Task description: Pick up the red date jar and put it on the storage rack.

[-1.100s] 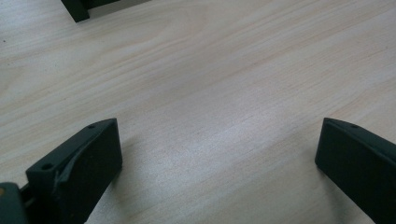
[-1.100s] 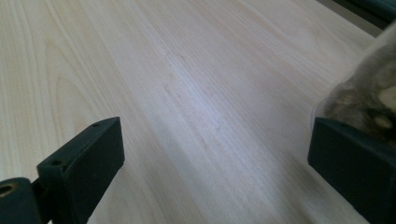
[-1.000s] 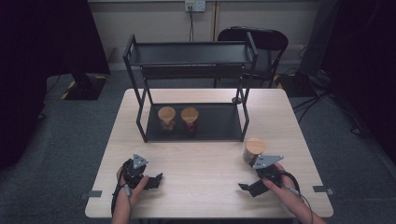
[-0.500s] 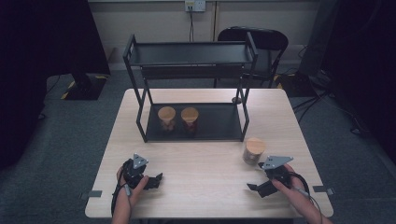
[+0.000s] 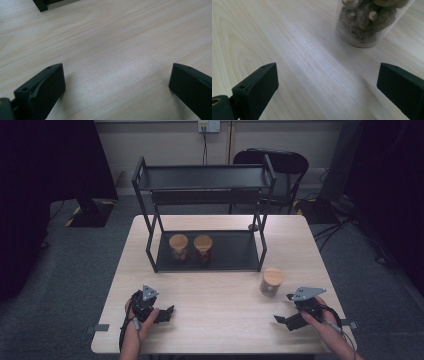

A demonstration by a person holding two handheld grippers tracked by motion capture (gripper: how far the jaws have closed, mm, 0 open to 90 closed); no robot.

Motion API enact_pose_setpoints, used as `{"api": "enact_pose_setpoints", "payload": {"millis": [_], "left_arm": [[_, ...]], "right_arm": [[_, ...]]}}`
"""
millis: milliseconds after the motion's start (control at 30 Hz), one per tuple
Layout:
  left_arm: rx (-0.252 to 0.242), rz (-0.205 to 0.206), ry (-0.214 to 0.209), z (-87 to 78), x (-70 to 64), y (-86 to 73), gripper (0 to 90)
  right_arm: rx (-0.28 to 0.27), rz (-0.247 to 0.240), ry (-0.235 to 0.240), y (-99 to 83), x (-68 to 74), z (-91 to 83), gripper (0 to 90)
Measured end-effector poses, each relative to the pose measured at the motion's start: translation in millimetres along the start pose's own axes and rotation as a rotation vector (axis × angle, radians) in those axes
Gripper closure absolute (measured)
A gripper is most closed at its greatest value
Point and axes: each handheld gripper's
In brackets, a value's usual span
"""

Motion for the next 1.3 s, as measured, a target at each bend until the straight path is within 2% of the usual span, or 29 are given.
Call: {"api": "enact_pose_setpoints", "payload": {"millis": [700,1067,1300], "left_arm": [[0.000,0.000,0.000,0.0,0.0,0.0,0.2],[0.000,0.000,0.000,0.0,0.0,0.0,0.2],[0.000,0.000,0.000,0.0,0.0,0.0,0.2]], "right_arm": [[-0.008,0.061,-0.046,-15.3,-9.4,-7.0,2.8],[-0.017,0.068,-0.086,-15.9,-10.0,-8.9,2.5],[-0.016,0.079,-0.091,-16.6,-10.5,-9.1,2.5]]}}
Point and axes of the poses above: each handheld gripper's, and its own axes: z roughly forward along the jaws, y roughly out of its top, x roughly to its left, and after that the axes turned 3 degrees about x, right-handed
